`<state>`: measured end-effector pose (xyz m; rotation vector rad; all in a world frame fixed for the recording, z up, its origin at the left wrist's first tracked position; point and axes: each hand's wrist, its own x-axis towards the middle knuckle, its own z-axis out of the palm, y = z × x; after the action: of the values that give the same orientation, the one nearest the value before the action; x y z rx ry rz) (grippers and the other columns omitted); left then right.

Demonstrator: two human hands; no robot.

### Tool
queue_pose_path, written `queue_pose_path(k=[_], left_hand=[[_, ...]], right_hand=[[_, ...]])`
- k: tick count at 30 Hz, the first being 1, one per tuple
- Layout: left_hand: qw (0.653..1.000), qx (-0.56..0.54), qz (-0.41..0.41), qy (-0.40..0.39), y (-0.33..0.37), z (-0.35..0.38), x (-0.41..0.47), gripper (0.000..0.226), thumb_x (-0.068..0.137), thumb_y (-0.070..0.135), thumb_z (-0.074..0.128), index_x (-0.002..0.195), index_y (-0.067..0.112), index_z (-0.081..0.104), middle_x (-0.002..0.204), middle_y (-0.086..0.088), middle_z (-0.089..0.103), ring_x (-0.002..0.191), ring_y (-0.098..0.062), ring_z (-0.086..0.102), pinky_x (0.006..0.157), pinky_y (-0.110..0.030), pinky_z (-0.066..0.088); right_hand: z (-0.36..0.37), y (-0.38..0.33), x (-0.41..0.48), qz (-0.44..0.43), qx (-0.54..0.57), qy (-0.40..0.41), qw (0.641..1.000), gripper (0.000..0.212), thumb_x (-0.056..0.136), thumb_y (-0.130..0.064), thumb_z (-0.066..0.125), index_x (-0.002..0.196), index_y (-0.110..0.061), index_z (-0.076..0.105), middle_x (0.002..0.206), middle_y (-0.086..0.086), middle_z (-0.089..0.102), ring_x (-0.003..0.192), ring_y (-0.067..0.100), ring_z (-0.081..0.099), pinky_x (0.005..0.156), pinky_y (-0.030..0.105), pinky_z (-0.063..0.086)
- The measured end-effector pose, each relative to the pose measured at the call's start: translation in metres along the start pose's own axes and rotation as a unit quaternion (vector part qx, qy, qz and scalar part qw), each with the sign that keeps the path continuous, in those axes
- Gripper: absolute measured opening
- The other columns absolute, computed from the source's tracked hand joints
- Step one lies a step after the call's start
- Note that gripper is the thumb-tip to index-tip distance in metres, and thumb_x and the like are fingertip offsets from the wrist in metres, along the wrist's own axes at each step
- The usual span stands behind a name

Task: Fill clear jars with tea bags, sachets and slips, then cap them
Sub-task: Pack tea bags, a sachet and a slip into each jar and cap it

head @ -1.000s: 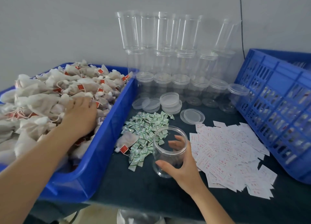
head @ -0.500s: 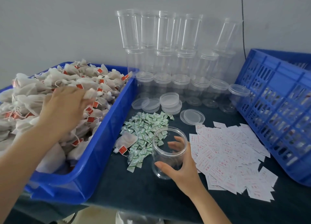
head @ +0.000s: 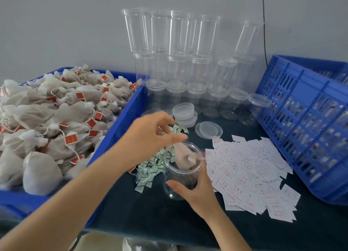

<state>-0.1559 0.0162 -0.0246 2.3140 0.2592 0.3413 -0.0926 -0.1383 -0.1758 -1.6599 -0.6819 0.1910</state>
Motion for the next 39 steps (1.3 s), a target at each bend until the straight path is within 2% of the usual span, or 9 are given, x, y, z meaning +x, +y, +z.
queue_pose_path(k=[5, 9, 16, 19, 23, 26, 30, 33, 39], left_hand=[[0.963, 0.215, -0.037, 0.162, -0.051, -0.059, 0.008, 0.024, 0.088, 0.020, 0.065, 0.112, 0.015, 0.062, 0.107, -0.003, 0.064, 0.097, -0.019, 0.059, 0.084, -0.032, 0.047], [0.845, 0.486, -0.211, 0.065, -0.111, -0.090, 0.002, 0.043, 0.089, 0.030, 0.060, 0.128, 0.013, 0.050, 0.134, -0.014, 0.044, 0.126, -0.036, 0.039, 0.104, -0.051, 0.037], [0.847, 0.496, -0.170, 0.082, -0.142, -0.092, 0.004, 0.029, 0.085, 0.038, 0.067, 0.109, 0.022, 0.065, 0.124, -0.006, 0.050, 0.119, -0.033, 0.038, 0.100, -0.053, 0.034], [0.858, 0.474, -0.131, 0.146, -0.150, -0.092, 0.006, 0.013, 0.075, 0.023, 0.078, 0.083, 0.019, 0.069, 0.100, -0.007, 0.061, 0.100, -0.034, 0.051, 0.086, -0.053, 0.044], [0.873, 0.440, -0.132, 0.164, -0.163, -0.102, 0.011, 0.035, 0.071, 0.021, 0.083, 0.050, 0.017, 0.055, 0.064, -0.005, 0.057, 0.065, -0.029, 0.057, 0.067, -0.048, 0.053], [0.914, 0.276, -0.074, 0.287, -0.148, -0.104, 0.007, 0.030, 0.078, 0.033, 0.073, 0.061, 0.028, 0.049, 0.086, -0.008, 0.063, 0.087, -0.033, 0.059, 0.079, -0.052, 0.050], [0.931, 0.121, 0.012, 0.343, -0.083, -0.089, -0.002, 0.029, 0.082, 0.058, 0.055, 0.080, 0.029, 0.052, 0.076, 0.010, 0.059, 0.071, -0.007, 0.057, 0.067, -0.016, 0.046], [0.960, 0.013, 0.051, 0.274, -0.024, -0.062, -0.007, 0.018, 0.080, 0.040, 0.070, 0.079, 0.026, 0.060, 0.077, 0.006, 0.065, 0.077, -0.016, 0.063, 0.074, -0.032, 0.052], [0.995, -0.013, 0.084, 0.045, 0.021, 0.008, -0.005, 0.014, 0.078, 0.026, 0.074, 0.087, 0.020, 0.065, 0.084, 0.009, 0.068, 0.081, 0.000, 0.064, 0.078, -0.018, 0.053]], right_hand=[[0.000, 0.003, 0.000, -0.002, -0.004, 0.006, 1.000, 0.083, 0.052, -0.078, 0.080, 0.121, -0.069, 0.035, 0.117, -0.032, 0.055, 0.118, 0.001, 0.057, 0.093, 0.012, 0.044], [0.000, 0.005, 0.000, 0.001, -0.007, 0.001, 1.000, 0.086, 0.050, -0.080, 0.079, 0.123, -0.068, 0.034, 0.119, -0.032, 0.054, 0.119, 0.000, 0.056, 0.097, 0.017, 0.044], [0.000, 0.003, 0.000, 0.011, -0.005, -0.001, 1.000, 0.087, 0.050, -0.081, 0.078, 0.123, -0.068, 0.034, 0.119, -0.034, 0.054, 0.119, -0.004, 0.055, 0.092, 0.007, 0.042], [-0.001, 0.003, -0.001, 0.010, -0.007, 0.000, 1.000, 0.087, 0.050, -0.081, 0.079, 0.123, -0.070, 0.033, 0.120, -0.034, 0.053, 0.120, -0.003, 0.055, 0.092, 0.007, 0.042], [-0.001, 0.004, -0.001, 0.010, -0.004, -0.002, 1.000, 0.088, 0.050, -0.080, 0.080, 0.124, -0.067, 0.034, 0.120, -0.033, 0.053, 0.121, 0.000, 0.055, 0.098, 0.018, 0.043], [-0.001, 0.004, 0.001, 0.009, -0.003, -0.001, 1.000, 0.088, 0.050, -0.080, 0.080, 0.125, -0.066, 0.034, 0.120, -0.032, 0.053, 0.121, 0.000, 0.055, 0.097, 0.015, 0.042], [0.000, 0.004, 0.000, 0.011, -0.001, -0.003, 1.000, 0.089, 0.050, -0.080, 0.079, 0.125, -0.065, 0.034, 0.120, -0.033, 0.053, 0.121, -0.001, 0.055, 0.094, 0.010, 0.042], [0.000, 0.005, 0.000, 0.008, 0.001, -0.003, 1.000, 0.089, 0.052, -0.079, 0.080, 0.126, -0.063, 0.035, 0.119, -0.033, 0.053, 0.121, 0.000, 0.055, 0.095, 0.009, 0.042], [-0.002, 0.001, 0.000, 0.004, 0.002, -0.003, 1.000, 0.080, 0.056, -0.073, 0.083, 0.121, -0.068, 0.037, 0.121, -0.030, 0.057, 0.119, -0.001, 0.056, 0.095, 0.011, 0.044]])
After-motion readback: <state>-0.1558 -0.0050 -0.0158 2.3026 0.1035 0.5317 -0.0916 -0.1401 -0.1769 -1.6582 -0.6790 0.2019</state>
